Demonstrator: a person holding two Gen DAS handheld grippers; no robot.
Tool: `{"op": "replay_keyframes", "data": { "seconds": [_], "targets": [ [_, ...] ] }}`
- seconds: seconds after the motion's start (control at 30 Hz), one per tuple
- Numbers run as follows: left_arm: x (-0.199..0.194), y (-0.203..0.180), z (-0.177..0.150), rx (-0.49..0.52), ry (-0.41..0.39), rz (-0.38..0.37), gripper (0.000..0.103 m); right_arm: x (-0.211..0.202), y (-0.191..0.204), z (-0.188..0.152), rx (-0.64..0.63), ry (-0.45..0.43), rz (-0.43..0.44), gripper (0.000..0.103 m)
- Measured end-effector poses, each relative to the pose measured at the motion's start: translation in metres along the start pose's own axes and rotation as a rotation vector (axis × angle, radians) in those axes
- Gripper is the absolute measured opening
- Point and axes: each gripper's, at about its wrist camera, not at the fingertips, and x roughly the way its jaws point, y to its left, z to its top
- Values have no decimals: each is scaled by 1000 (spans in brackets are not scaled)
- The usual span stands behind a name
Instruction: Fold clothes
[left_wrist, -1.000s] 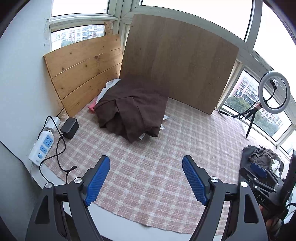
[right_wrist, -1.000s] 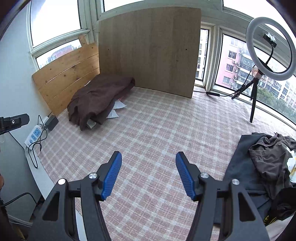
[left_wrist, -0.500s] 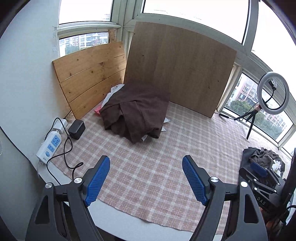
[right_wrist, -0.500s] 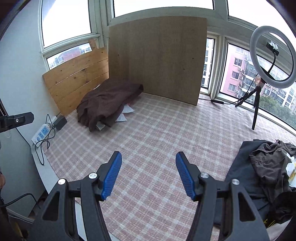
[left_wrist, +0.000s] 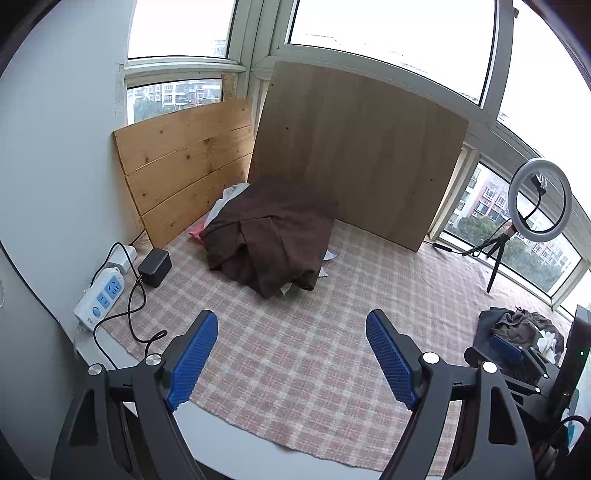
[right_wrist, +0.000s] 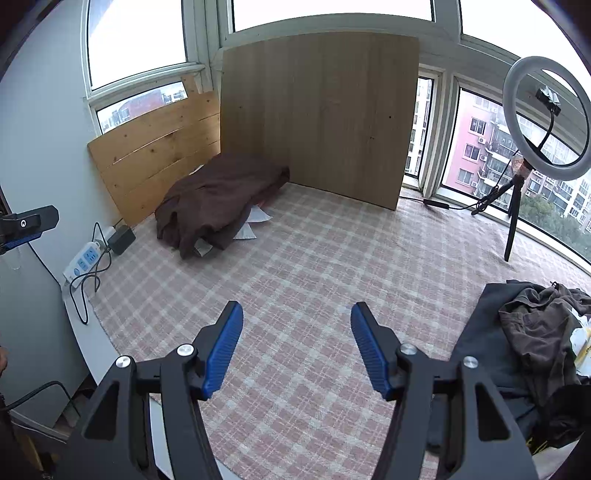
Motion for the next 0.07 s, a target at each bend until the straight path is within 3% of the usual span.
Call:
{"op": "replay_keyframes", "data": {
  "seconds": [0.07],
  "targets": [
    [-1, 0, 0, 3, -13, 9, 82, 1, 1, 0, 0, 0, -5, 60]
  ]
}}
